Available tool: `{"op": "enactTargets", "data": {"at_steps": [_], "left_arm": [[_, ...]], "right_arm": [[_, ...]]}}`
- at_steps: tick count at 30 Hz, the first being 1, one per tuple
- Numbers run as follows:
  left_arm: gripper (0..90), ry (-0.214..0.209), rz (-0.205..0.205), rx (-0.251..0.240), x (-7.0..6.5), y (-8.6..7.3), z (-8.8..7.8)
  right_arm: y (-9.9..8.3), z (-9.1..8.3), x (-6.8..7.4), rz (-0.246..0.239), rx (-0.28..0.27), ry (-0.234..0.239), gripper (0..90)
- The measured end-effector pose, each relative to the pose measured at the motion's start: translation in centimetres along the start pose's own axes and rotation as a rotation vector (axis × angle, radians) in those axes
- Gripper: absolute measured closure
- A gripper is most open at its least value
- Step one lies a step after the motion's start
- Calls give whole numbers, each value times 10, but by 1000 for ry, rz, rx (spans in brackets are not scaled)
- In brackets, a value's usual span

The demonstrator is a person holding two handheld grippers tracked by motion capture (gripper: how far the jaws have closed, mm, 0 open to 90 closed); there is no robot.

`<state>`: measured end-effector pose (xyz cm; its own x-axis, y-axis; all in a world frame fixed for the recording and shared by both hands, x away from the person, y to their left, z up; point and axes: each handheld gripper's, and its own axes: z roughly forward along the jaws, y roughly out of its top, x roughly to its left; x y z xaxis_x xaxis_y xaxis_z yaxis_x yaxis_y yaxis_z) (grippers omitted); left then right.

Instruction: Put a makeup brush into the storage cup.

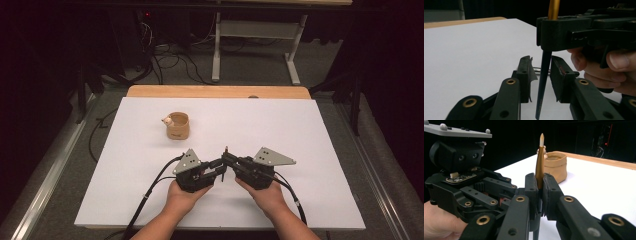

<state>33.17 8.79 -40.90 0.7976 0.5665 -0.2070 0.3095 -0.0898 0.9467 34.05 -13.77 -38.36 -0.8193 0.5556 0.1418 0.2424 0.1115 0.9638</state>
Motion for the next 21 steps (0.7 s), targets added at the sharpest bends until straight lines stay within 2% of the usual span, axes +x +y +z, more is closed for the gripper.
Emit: {"op": "enactTargets", "data": {"at_steps": [9, 21], "left_arm": [[774, -6, 19, 0, -1, -1, 0], [801, -9, 31, -6, -2, -1, 0]], "right_arm": [[0, 1, 2, -2, 3, 6, 856], [0, 2, 2, -1, 3, 10, 856]]}}
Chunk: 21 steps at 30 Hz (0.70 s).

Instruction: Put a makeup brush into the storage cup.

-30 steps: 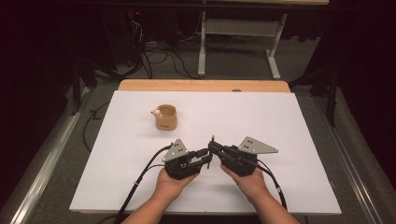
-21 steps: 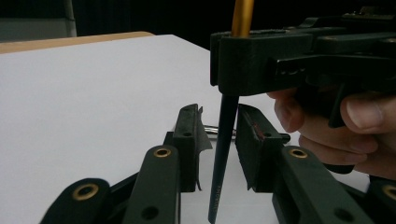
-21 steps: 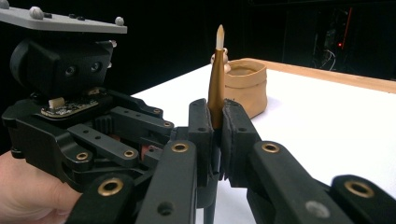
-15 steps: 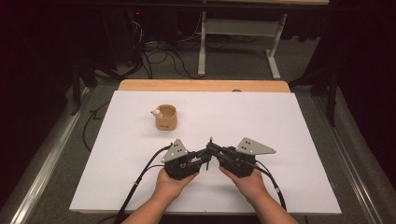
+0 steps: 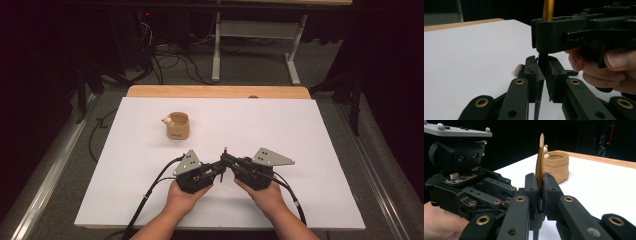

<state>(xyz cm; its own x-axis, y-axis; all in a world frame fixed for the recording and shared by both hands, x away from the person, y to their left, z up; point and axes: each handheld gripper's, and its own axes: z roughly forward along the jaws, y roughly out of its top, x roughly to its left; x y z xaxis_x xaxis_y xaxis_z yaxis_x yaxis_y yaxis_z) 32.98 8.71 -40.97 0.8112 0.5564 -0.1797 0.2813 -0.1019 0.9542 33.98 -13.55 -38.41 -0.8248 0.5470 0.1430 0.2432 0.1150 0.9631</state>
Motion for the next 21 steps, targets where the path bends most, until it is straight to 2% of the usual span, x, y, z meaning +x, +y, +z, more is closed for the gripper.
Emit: {"op": "enactTargets", "data": {"at_steps": [5, 21], "left_arm": [[822, -13, -4, -6, 0, 0, -1], [832, -8, 7, -3, 0, 0, -1]], "right_arm": [[0, 1, 1, -4, 5, 2, 856], [0, 0, 1, 6, 10, -1, 847]]}}
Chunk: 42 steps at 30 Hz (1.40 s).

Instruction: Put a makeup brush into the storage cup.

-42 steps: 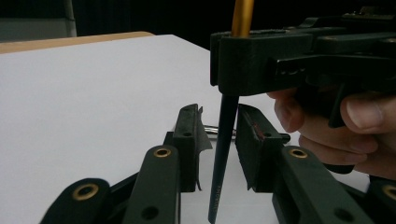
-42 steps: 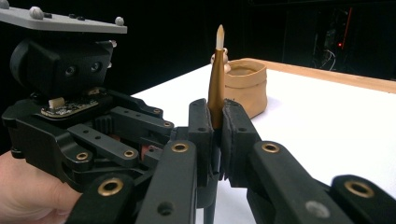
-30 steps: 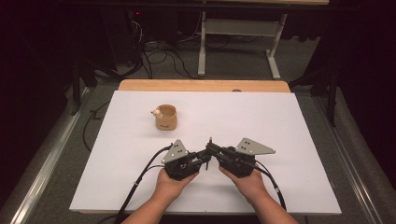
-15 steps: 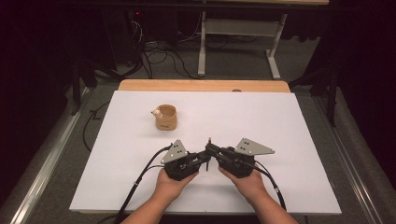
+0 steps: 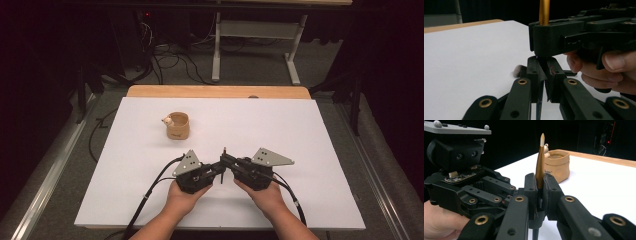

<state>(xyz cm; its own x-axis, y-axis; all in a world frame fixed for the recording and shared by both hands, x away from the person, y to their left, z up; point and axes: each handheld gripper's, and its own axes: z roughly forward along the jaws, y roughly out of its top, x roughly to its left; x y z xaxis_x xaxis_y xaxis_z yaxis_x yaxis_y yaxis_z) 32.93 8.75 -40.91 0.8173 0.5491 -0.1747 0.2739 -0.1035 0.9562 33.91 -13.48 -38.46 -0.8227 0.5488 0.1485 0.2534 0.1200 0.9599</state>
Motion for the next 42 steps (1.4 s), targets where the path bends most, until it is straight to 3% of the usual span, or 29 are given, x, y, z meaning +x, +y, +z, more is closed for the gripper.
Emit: {"op": "enactTargets", "data": {"at_steps": [24, 42], "left_arm": [[832, 17, -1, 8, 4, 0, -3], [832, 47, -11, -18, 14, 4, -13]], "right_arm": [[2, -5, -4, 14, -17, 4, 723], [7, -17, -10, -7, -30, -47, 623]]}}
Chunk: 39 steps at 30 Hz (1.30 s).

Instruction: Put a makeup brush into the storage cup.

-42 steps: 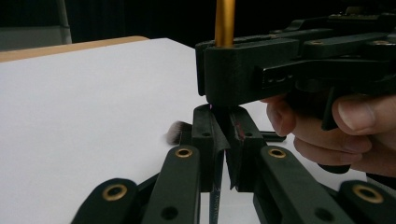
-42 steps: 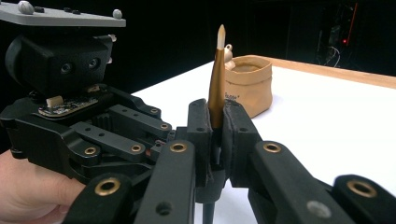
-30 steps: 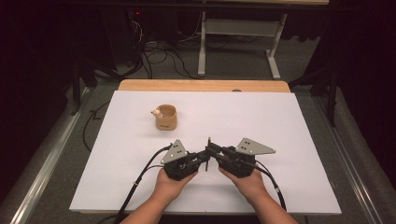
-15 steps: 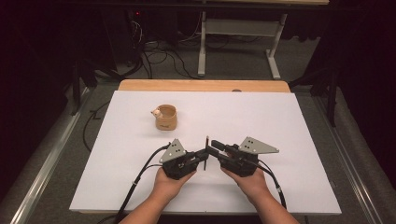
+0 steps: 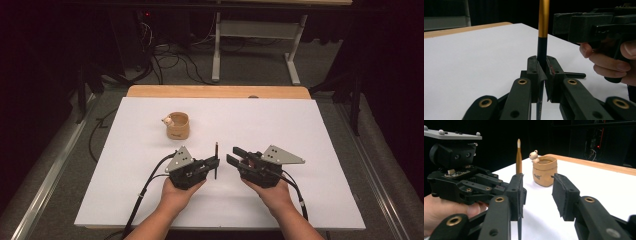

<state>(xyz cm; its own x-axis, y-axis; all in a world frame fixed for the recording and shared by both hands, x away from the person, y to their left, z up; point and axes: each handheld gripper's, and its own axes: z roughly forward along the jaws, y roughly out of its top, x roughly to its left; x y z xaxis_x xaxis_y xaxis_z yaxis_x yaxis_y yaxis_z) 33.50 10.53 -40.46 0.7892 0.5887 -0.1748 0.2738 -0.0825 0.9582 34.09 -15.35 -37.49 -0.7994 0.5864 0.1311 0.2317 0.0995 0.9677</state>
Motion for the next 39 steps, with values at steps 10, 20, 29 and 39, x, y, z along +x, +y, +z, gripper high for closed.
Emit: {"op": "enactTargets", "data": {"at_steps": [10, 20, 29, 39], "left_arm": [[832, 22, 2, -5, 5, 1, -4], [832, 33, 1, -9, 8, 3, -8], [832, 41, -6, -22, 11, 6, -12], [831, 45, -11, -30, 14, 8, -17]], "right_arm": [[1, -3, -5, -10, 13, -50, 483], [0, -10, -13, -14, 11, -83, 349], [-2, -25, -27, 1, 4, -130, 213], [-4, -40, -36, -12, 20, -184, 150]]}}
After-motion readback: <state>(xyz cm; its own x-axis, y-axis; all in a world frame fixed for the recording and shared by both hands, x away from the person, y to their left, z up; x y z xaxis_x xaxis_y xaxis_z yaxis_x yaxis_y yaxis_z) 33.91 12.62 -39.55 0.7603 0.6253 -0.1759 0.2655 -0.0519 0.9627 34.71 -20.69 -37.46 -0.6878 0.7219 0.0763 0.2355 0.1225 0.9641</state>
